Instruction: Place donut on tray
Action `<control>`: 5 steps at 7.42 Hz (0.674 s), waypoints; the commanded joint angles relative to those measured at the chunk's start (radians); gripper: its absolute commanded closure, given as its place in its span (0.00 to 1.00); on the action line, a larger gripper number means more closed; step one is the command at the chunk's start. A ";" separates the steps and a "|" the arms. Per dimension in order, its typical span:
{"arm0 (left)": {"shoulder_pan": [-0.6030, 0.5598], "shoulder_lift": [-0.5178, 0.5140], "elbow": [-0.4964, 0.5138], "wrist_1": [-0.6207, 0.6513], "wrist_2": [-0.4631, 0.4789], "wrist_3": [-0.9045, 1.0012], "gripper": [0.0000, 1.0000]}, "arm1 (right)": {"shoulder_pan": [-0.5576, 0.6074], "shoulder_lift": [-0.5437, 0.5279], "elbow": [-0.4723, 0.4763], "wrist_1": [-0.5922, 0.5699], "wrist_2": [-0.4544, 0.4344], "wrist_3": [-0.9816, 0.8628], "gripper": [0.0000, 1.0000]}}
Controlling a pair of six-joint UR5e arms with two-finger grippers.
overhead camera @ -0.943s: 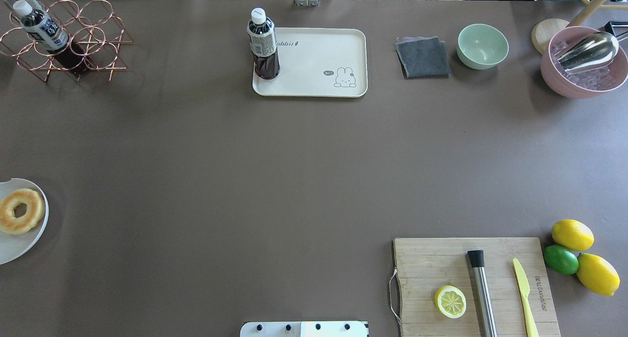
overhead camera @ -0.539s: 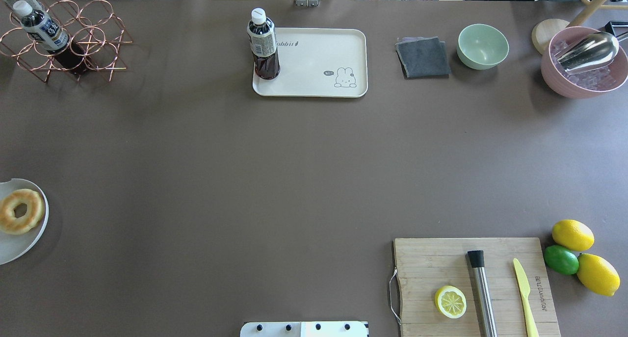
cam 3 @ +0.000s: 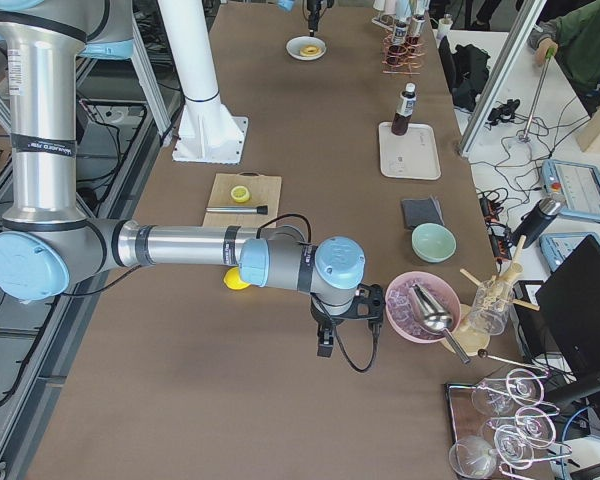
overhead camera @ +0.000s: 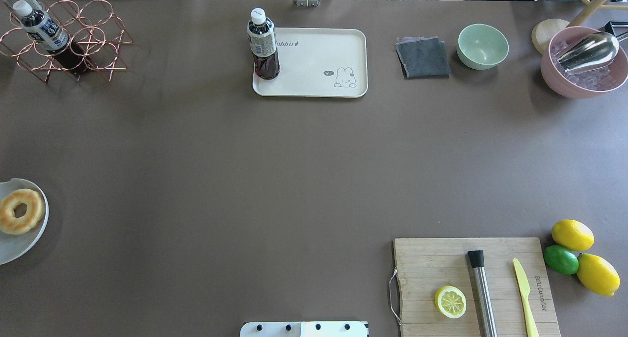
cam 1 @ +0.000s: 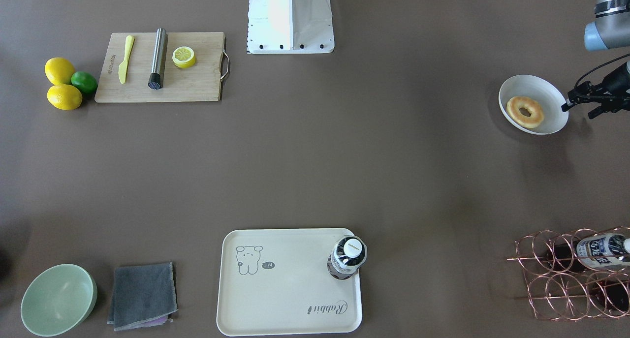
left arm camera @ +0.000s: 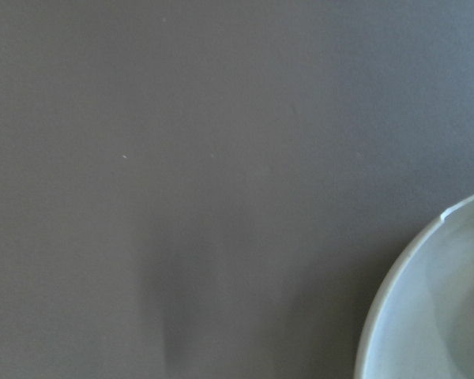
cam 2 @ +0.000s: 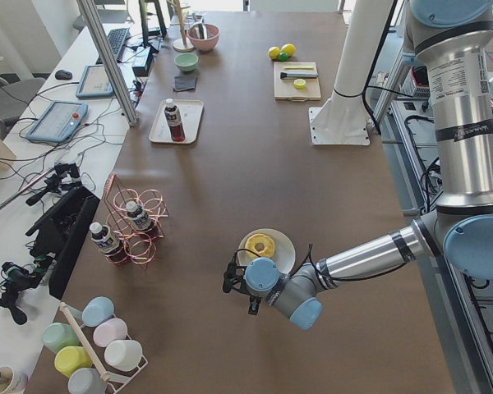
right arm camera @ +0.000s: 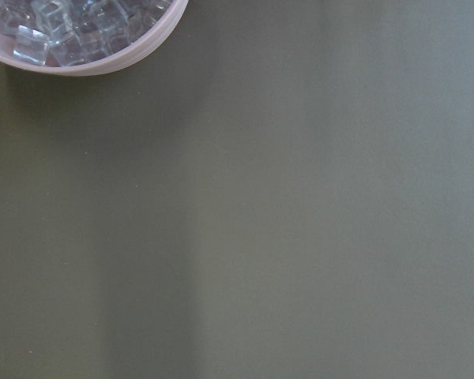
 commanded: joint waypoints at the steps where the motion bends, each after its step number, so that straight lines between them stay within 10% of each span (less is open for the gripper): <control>1: 0.032 -0.013 0.010 -0.081 -0.073 -0.092 0.15 | 0.001 0.002 0.000 0.000 0.024 0.000 0.00; 3: 0.032 -0.014 0.014 -0.087 -0.075 -0.090 0.58 | 0.001 0.002 0.002 0.000 0.026 0.000 0.00; 5: 0.032 -0.014 0.013 -0.088 -0.076 -0.089 0.68 | 0.000 0.002 0.002 0.000 0.024 0.000 0.00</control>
